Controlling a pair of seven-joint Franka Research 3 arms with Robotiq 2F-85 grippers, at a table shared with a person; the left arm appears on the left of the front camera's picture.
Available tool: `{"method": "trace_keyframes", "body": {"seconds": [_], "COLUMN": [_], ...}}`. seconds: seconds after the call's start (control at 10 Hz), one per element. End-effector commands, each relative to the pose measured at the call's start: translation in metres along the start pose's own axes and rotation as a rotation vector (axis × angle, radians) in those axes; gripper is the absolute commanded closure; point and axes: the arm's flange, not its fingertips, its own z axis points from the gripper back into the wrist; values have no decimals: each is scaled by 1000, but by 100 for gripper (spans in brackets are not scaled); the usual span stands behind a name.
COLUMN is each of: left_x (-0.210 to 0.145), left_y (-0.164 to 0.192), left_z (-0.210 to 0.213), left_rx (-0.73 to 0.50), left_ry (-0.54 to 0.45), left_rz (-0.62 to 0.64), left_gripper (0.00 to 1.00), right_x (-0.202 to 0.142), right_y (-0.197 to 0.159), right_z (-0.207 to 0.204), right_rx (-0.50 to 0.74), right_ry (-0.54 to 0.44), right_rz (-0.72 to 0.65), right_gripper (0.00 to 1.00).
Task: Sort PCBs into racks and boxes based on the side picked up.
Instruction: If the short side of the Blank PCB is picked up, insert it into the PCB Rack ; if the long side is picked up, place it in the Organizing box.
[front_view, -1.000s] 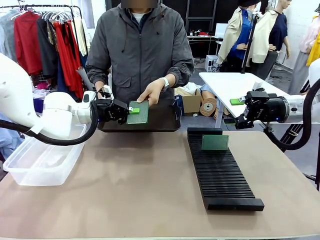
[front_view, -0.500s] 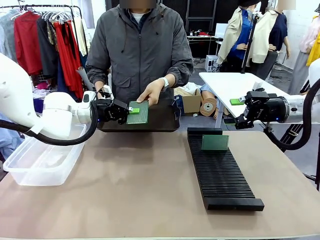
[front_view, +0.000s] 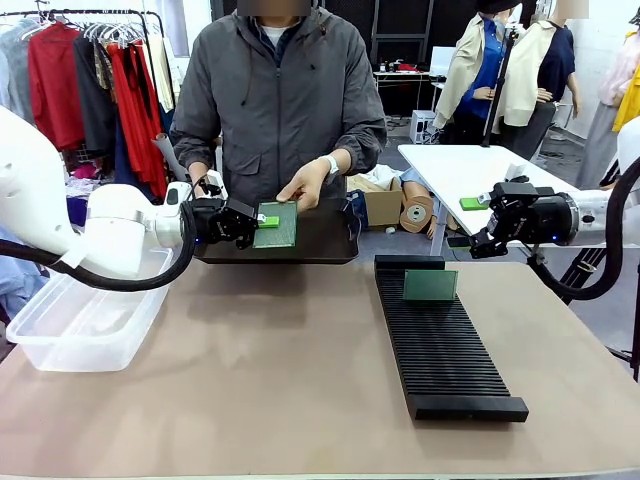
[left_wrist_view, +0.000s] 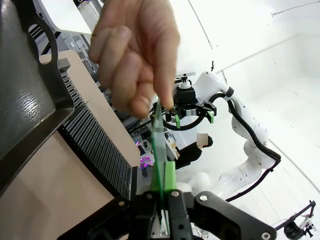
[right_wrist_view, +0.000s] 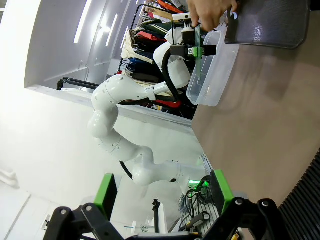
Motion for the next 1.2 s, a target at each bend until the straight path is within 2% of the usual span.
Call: {"method": "trace_keyframes", "body": {"seconds": [0.0,0.4,0.8,1.1], "left_x": [0,0,-11,-34], "left_y": [-1,0,-56,-113], "left_z": [1,0,58,103], "left_rx": [-8,0,46,121], "left_ry": [1,0,-117,-94], "left_rz": [-1,0,13,63], "left_gripper": [100,100,100,100], "right_x": [0,0,0,0], "right_y": [3,3,3,3], "right_z": [0,0,0,0], "right_rx": [6,6,6,6], "right_ry": [4,4,4,4], "right_rz": [-8,-8,-8,-8], "right_gripper": [0,0,0,0]}}
